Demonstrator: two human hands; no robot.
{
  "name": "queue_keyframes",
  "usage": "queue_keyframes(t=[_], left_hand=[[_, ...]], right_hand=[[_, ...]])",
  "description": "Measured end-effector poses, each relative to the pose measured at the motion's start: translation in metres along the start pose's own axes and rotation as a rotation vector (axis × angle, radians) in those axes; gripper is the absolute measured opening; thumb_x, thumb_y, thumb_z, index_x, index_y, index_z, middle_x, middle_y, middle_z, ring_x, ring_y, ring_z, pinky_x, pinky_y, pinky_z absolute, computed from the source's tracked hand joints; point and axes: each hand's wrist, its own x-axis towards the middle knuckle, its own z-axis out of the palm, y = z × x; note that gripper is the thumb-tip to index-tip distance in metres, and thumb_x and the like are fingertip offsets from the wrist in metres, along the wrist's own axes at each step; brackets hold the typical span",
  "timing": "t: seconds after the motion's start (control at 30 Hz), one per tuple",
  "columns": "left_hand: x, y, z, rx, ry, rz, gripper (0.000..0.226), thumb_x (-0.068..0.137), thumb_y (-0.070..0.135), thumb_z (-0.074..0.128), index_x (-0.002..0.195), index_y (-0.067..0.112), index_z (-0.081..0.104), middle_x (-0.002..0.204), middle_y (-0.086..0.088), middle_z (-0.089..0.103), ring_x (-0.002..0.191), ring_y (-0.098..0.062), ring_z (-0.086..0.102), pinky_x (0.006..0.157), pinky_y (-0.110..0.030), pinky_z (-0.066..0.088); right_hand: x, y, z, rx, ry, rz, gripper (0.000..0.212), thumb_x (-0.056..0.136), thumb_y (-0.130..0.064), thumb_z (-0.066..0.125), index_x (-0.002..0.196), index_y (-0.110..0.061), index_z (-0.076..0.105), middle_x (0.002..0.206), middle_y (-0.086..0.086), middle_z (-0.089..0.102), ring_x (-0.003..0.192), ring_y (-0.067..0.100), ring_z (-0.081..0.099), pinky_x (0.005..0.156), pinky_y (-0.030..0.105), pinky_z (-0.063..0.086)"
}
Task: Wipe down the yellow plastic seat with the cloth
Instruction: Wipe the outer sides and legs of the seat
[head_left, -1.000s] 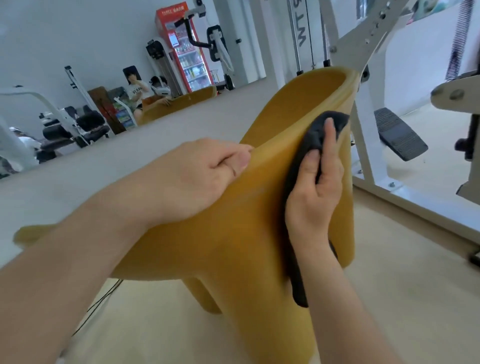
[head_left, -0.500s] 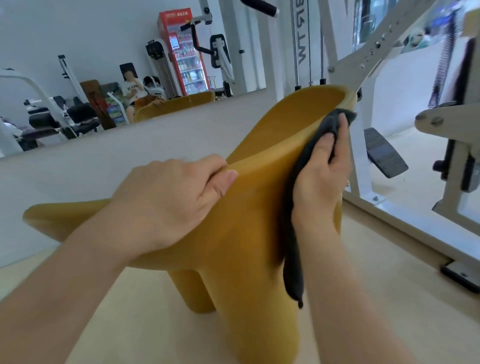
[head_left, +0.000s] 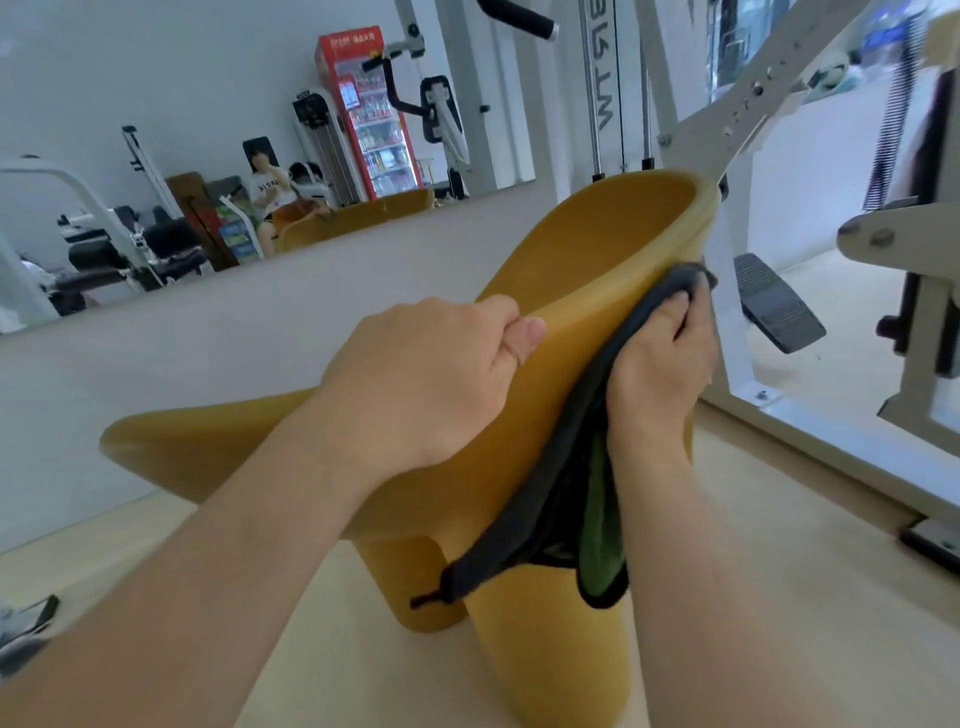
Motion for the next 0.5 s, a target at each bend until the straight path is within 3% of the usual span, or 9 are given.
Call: queue_keyframes(t=[0.2, 0.3, 0.4, 0.43, 0.5], left_hand=[[0.003, 0.008, 0.001, 0.034, 0.023, -0.006, 0.049, 0.099, 0.050, 0.015, 0.101, 0.023, 0.055, 0.060, 0.005, 0.052, 0.055, -0.014, 0.054, 0.058, -0.036, 0.049], [0.007, 0.010, 0.002, 0.061, 0.035, 0.000, 0.047, 0.100, 0.050, 0.016, 0.096, 0.023, 0.054, 0.064, 0.004, 0.053, 0.059, -0.016, 0.054, 0.058, -0.036, 0.045], [0.014, 0.014, 0.003, 0.017, 0.022, 0.021, 0.043, 0.101, 0.049, 0.020, 0.088, 0.023, 0.052, 0.070, 0.003, 0.056, 0.066, -0.019, 0.054, 0.064, -0.039, 0.045], [0.014, 0.013, 0.002, -0.019, -0.006, 0.028, 0.042, 0.101, 0.048, 0.021, 0.089, 0.023, 0.053, 0.072, 0.002, 0.057, 0.068, -0.018, 0.055, 0.065, -0.039, 0.045], [0.009, 0.008, -0.002, -0.043, -0.076, 0.023, 0.042, 0.100, 0.049, 0.021, 0.105, 0.024, 0.056, 0.079, 0.003, 0.062, 0.071, -0.016, 0.058, 0.069, -0.040, 0.050]], right_hand=[[-0.047, 0.033, -0.024, -0.060, -0.069, 0.310, 0.044, 0.104, -0.027, 0.033, 0.148, -0.021, 0.037, 0.147, -0.006, 0.043, 0.136, 0.016, 0.038, 0.098, 0.018, 0.024], [-0.076, 0.007, -0.019, 0.104, -0.111, 0.101, 0.043, 0.103, -0.026, 0.039, 0.146, -0.028, 0.037, 0.139, -0.018, 0.042, 0.134, 0.011, 0.041, 0.108, 0.023, 0.030], [-0.088, -0.013, -0.010, 0.085, -0.145, -0.185, 0.048, 0.100, -0.027, 0.038, 0.148, -0.028, 0.032, 0.147, 0.000, 0.045, 0.135, 0.016, 0.043, 0.111, 0.037, 0.036], [-0.080, -0.012, -0.011, 0.031, -0.125, -0.236, 0.048, 0.100, -0.025, 0.037, 0.148, -0.027, 0.032, 0.145, 0.001, 0.047, 0.131, 0.012, 0.046, 0.108, 0.034, 0.039], [-0.044, 0.000, -0.014, -0.004, -0.076, -0.171, 0.045, 0.103, -0.020, 0.037, 0.148, -0.021, 0.035, 0.134, -0.013, 0.049, 0.114, -0.015, 0.049, 0.097, 0.007, 0.037]])
